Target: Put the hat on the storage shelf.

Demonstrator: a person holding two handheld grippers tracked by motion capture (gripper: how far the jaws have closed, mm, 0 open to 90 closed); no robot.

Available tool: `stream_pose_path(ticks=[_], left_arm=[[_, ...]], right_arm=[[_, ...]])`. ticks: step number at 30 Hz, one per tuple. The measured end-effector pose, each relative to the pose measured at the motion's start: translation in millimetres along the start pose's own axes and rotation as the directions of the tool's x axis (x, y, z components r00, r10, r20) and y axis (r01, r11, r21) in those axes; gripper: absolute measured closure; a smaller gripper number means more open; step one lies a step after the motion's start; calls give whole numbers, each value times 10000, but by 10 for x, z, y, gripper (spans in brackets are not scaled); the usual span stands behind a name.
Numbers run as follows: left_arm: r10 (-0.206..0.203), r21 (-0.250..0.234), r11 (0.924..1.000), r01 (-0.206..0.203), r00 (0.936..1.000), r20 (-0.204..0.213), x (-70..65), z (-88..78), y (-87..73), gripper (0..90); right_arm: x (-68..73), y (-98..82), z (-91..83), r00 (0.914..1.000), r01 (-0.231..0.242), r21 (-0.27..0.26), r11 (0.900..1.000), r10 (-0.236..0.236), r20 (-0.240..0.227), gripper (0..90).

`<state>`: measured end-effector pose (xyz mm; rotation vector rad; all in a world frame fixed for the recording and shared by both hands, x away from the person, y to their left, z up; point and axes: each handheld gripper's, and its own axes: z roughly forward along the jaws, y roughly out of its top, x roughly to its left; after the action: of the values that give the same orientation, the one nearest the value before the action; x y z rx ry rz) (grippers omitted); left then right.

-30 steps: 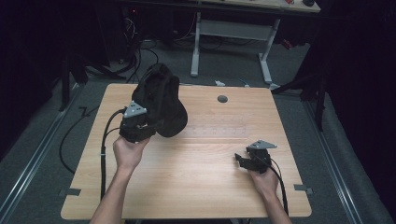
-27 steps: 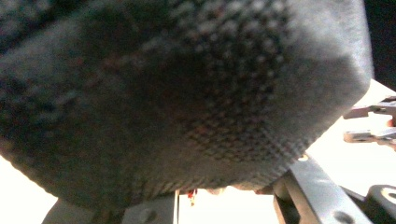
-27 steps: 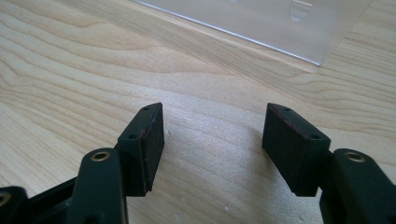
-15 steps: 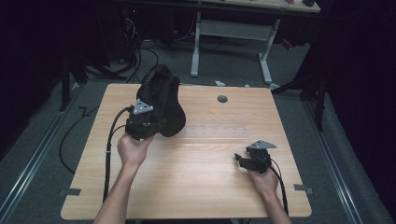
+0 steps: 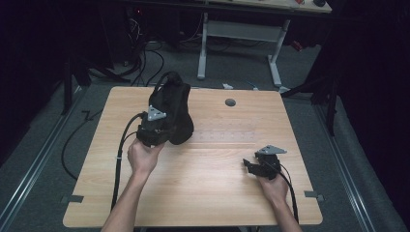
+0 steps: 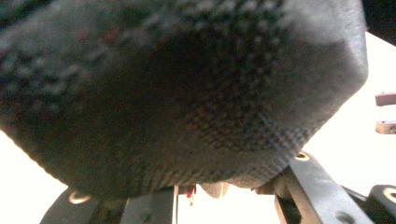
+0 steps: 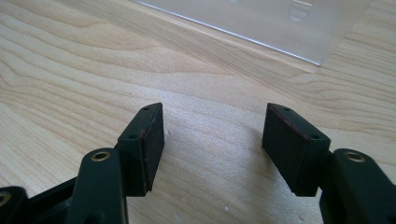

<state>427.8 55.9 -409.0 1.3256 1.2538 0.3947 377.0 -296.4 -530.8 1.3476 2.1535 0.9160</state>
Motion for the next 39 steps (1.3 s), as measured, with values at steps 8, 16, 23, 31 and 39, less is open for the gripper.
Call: stream_pose_path(ticks=[8,16,23,31,39], left_arm=[[-109,-268,9996,110,9999,69,9,-11,-23,673],[-105,-561,9984,117,9997,212,-9,-16,-52,651],[-221,-773,9967,250,9990,386,-21,-14,-62,630],[-307,-751,9965,356,9974,650,-56,21,-96,612],[-618,-540,9963,661,9950,781,-46,48,-104,527]], right_arm=[[1,0,0,10000,-8,2,10000,8,8,391],[1,1,1,10000,-8,8,10000,8,11,391],[1,1,1,10000,-9,5,10000,9,12,391],[1,1,1,10000,-7,8,10000,7,11,391],[0,1,1,10000,13,2,10000,-13,11,390]])
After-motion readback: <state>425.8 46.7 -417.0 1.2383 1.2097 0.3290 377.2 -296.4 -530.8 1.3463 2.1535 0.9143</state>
